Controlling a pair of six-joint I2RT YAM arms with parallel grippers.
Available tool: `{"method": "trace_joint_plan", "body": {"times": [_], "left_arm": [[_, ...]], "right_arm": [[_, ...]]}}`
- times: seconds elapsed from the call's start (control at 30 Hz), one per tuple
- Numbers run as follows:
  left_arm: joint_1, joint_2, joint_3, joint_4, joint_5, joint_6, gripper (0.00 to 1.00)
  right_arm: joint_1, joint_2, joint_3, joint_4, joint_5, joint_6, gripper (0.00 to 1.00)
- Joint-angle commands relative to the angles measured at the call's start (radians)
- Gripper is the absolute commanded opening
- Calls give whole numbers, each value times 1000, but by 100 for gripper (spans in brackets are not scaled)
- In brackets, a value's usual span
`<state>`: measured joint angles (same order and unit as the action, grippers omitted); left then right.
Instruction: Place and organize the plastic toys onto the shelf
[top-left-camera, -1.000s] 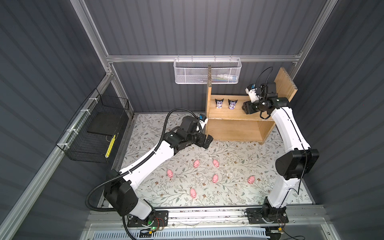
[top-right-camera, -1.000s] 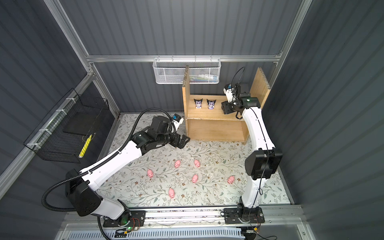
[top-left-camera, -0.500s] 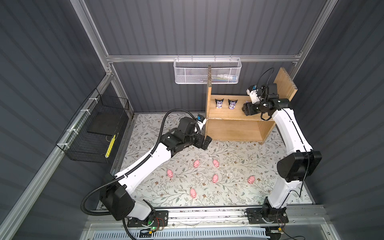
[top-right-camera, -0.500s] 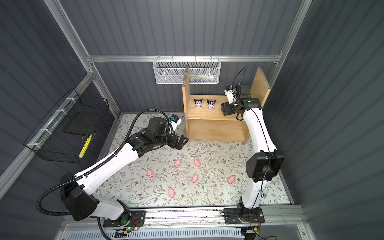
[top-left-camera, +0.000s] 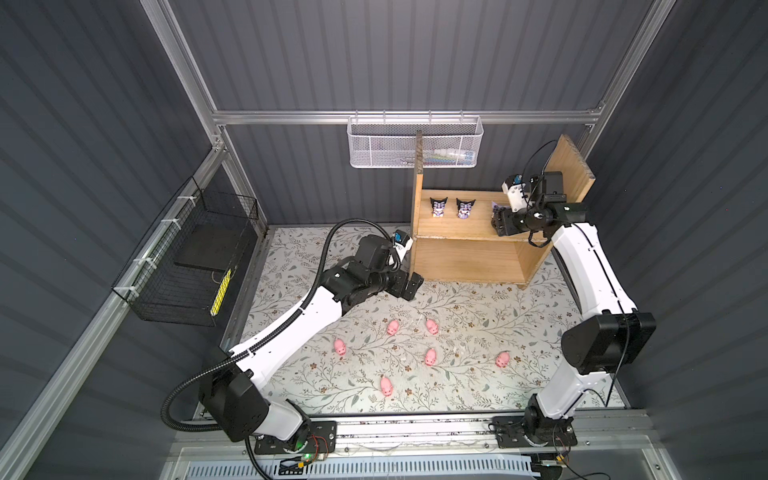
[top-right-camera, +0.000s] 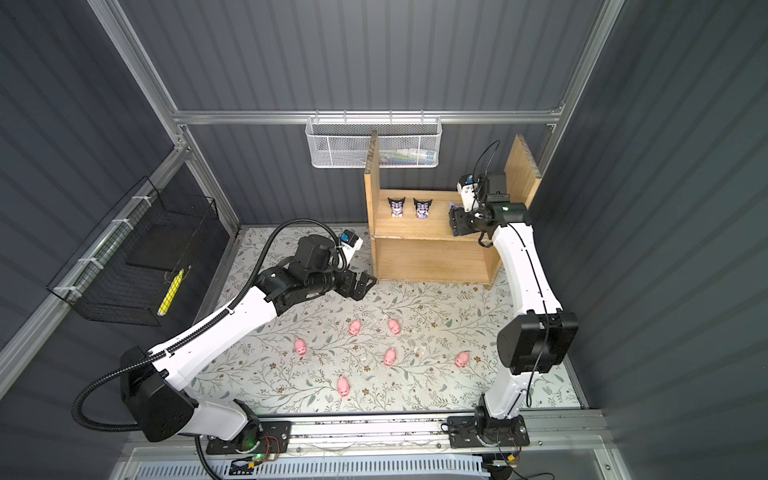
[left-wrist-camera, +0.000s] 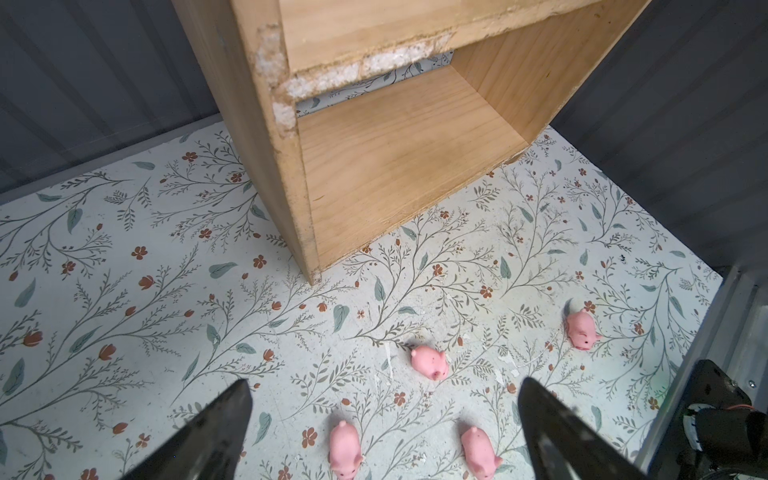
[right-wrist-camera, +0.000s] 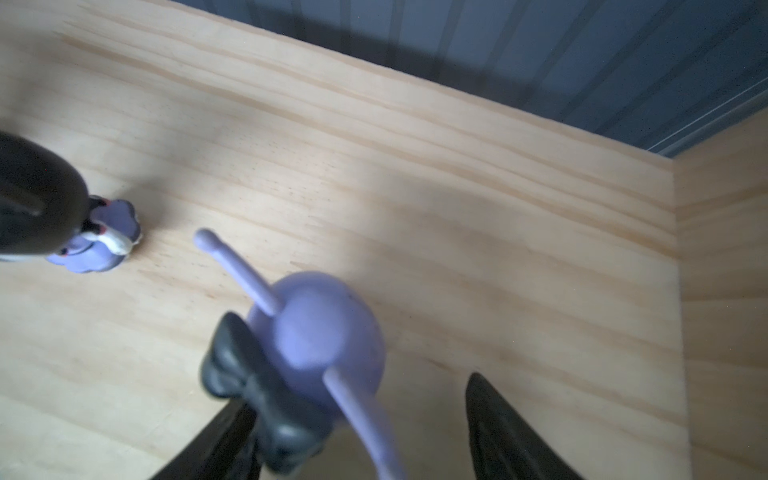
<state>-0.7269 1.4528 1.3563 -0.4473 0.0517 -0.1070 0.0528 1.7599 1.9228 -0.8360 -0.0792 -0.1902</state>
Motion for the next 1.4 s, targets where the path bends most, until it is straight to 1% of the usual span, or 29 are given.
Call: {"method": "trace_joint_plan", "body": {"times": [0.0, 0.53, 0.97, 1.37], "left_arm": [[1, -42, -5, -8, 8, 24, 100], [0, -35, 14, -18, 4, 35, 100], [0, -34, 20, -26, 2, 38, 100], [1, -69, 13, -43, -4, 25, 100]], "right_arm": [[-13, -16, -28, -25, 33, 9, 71], [-42, -18, -59, -12, 47, 7, 71], [-52, -10, -55, -16, 32, 9, 72], [-53, -101, -51, -41, -1, 40, 77]]}}
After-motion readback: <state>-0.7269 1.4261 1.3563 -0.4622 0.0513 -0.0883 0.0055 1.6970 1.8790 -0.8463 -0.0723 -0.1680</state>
